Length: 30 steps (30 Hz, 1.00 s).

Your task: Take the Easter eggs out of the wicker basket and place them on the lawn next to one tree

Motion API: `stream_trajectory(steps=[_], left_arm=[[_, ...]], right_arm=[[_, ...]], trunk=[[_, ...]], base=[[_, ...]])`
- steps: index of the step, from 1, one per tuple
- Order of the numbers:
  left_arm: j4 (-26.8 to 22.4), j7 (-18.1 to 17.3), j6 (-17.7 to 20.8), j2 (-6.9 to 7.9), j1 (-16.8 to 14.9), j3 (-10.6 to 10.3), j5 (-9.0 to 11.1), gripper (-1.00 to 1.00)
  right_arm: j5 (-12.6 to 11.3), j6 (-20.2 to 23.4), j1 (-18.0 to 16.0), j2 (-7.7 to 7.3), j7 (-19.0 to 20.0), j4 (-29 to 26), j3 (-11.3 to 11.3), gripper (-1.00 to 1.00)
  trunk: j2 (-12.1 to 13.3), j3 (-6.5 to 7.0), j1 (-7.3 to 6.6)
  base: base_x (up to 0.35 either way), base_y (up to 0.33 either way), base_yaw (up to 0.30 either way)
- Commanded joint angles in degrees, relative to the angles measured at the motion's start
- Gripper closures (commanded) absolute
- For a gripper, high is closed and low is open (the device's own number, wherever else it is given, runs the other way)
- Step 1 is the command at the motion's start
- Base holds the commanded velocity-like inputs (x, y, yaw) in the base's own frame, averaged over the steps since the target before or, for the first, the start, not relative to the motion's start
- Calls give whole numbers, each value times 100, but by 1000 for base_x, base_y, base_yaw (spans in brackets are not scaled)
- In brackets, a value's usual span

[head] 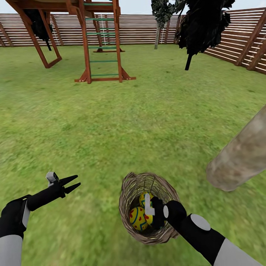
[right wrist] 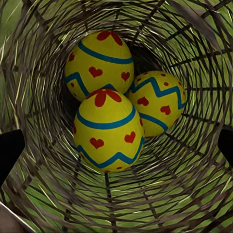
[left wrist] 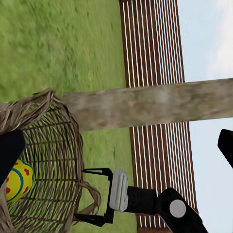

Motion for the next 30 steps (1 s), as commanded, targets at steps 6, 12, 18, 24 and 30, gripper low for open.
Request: stream_trajectory(steps=[6,12,18,24,30], left_arm=[[16,-49,42,47,83,23,-78,-100],[174,-49,35,33,224,10,-102,-100],[310,-49,34,36,240,6,-96,-100],[315,-49,33,32,241,6,-95,-100],[313,-49,33,32,241,6,-95,-100]], right_arm=[[80,-25,-104,28,36,-108,81,-100],[141,-25,-274,199,176,-98,59,-100],[164,-17,-468,392,369,32,49,-100],[91,-153,-661,585,561,224,49,-100],[58,-969,-1113,702,1240,1767,23,-100]], trunk=[[-2,-5,-1],[-2,-5,-1],[-2,-5,-1],[-2,-5,-1],[-2,-5,-1]], base=[[0,0,0],[0,0,0],[0,0,0],[0,0,0],[0,0,0]])
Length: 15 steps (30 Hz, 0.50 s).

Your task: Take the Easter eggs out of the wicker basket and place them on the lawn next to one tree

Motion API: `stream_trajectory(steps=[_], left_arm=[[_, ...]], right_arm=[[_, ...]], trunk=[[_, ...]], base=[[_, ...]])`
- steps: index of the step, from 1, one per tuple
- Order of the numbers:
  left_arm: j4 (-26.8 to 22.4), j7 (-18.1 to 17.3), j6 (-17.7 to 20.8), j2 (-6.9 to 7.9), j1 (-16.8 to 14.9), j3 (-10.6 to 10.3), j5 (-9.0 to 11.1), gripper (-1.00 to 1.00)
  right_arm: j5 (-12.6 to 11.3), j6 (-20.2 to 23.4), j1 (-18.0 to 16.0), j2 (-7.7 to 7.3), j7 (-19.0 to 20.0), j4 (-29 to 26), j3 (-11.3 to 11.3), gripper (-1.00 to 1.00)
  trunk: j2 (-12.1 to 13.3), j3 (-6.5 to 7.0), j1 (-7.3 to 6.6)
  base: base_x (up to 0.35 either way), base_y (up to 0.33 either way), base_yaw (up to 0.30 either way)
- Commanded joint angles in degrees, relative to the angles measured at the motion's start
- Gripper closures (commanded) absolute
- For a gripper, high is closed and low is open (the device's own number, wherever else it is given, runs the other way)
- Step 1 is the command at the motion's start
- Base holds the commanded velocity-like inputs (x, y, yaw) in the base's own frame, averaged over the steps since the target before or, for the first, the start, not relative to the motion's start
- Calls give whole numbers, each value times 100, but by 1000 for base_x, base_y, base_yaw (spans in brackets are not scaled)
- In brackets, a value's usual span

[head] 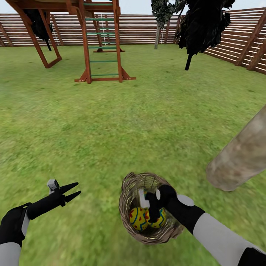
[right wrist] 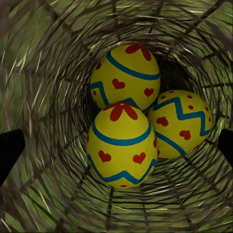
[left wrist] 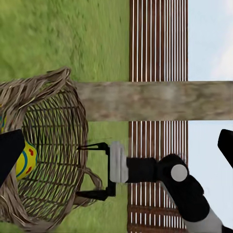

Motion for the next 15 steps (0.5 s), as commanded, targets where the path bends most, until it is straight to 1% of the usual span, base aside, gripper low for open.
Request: stream_trajectory(steps=[1,3,6,9,15], left_arm=[[-4,-49,60,0,-5,16,-60,-100],[-4,-49,60,-2,-5,16,-60,-100],[-3,-49,60,-3,-5,16,-59,-100],[-4,-49,60,-3,-5,16,-54,-100],[-11,-49,60,8,-5,21,-52,-100]], right_arm=[[9,44,-8,-3,16,22,17,-100],[14,46,-26,11,-3,126,14,-100],[8,38,-210,28,-17,457,9,-100],[4,23,-280,33,-25,682,8,-100],[15,13,-304,31,-29,761,8,-100]], trunk=[[-2,-4,-1],[-2,-4,-1],[-2,-4,-1],[-2,-4,-1],[-2,-4,-1]], base=[[0,0,0],[0,0,0],[0,0,0],[0,0,0],[0,0,0]])
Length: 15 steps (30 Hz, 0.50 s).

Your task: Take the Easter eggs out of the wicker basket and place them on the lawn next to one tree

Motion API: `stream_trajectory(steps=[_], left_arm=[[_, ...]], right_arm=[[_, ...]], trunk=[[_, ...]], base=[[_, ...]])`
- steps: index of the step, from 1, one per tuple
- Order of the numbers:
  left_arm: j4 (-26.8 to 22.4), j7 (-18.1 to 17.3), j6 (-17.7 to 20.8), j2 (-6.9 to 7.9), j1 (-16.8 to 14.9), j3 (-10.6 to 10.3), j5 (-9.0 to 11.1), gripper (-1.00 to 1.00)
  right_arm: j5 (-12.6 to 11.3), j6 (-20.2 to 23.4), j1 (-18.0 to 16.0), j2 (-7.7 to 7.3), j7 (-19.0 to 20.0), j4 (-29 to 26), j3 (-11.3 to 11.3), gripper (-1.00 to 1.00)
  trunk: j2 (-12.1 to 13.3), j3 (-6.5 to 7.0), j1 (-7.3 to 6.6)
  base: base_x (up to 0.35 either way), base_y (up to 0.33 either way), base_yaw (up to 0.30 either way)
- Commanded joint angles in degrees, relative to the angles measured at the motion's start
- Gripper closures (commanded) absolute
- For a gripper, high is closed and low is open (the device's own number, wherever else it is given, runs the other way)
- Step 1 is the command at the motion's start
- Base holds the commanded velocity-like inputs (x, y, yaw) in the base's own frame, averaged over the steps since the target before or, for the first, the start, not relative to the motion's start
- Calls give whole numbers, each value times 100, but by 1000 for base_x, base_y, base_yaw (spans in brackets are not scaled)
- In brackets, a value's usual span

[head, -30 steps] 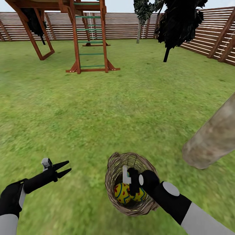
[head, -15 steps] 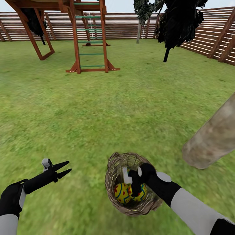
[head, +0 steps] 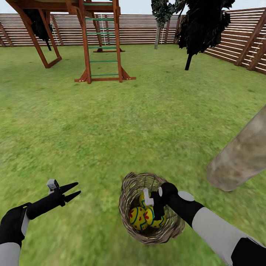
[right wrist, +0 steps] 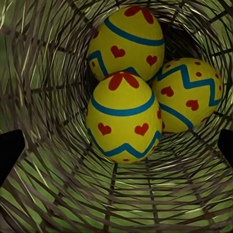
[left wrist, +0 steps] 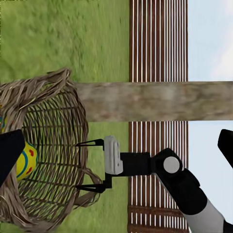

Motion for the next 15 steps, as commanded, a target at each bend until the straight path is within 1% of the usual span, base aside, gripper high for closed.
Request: stream_trajectory(steps=[1,9,14,15], left_arm=[[-5,-49,60,-1,-5,17,-60,-100],[-6,-49,60,3,-5,19,-60,-100],[-6,-49,60,3,-5,19,-60,-100],[-6,-49,60,3,-5,18,-59,-100]], right_arm=[[6,45,-5,-5,16,-14,21,-100],[-5,34,-5,-2,4,12,20,-100],[-15,-89,-5,22,-87,176,15,-100],[-16,-118,-11,57,-146,263,14,-100]], trunk=[[-2,-4,-1],[-2,-4,-1],[-2,-4,-1],[-2,-4,-1]], base=[[0,0,0],[0,0,0],[0,0,0],[0,0,0]])
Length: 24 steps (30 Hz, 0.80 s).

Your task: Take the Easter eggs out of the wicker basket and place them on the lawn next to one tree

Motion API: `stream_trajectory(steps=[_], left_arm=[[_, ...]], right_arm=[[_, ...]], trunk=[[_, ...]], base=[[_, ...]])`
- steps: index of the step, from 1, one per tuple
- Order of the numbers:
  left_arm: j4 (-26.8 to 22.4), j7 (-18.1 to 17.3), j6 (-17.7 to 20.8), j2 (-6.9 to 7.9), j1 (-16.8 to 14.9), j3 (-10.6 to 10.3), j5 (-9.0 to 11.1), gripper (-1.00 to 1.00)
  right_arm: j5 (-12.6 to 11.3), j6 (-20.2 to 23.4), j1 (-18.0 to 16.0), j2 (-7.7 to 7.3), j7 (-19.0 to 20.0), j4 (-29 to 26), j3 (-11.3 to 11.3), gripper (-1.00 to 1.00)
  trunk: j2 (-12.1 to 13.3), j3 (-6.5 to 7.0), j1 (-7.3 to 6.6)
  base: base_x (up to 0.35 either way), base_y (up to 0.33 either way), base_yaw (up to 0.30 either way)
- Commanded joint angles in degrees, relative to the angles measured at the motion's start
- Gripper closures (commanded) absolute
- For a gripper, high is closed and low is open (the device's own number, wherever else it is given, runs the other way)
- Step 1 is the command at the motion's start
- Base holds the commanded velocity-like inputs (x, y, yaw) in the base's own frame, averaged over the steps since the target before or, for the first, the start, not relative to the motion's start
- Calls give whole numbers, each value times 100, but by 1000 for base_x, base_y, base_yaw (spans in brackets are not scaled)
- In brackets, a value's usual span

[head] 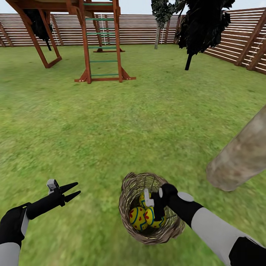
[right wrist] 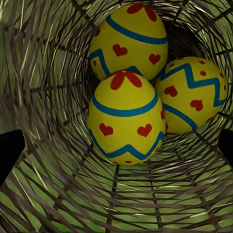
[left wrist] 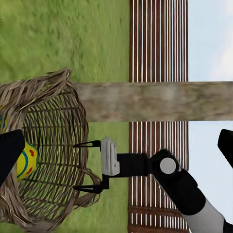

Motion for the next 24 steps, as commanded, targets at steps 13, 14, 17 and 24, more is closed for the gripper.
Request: stream_trajectory(steps=[13,14,17,24], left_arm=[[3,-49,60,-11,-5,9,-53,-100],[3,-49,60,-16,-5,9,-53,-100],[4,-49,60,-18,-5,9,-53,-100],[1,-49,60,-18,-5,9,-53,-100]], right_arm=[[9,-340,-112,124,-328,664,-131,-100],[10,-356,-112,130,-437,704,-138,-100],[11,-369,-113,141,-561,780,-144,-100],[9,-553,-113,153,-615,992,-146,-100]], trunk=[[-2,-4,-1],[-2,-4,-1],[-2,-4,-1],[-2,-4,-1]], base=[[0,0,0],[0,0,0],[0,0,0],[0,0,0]])
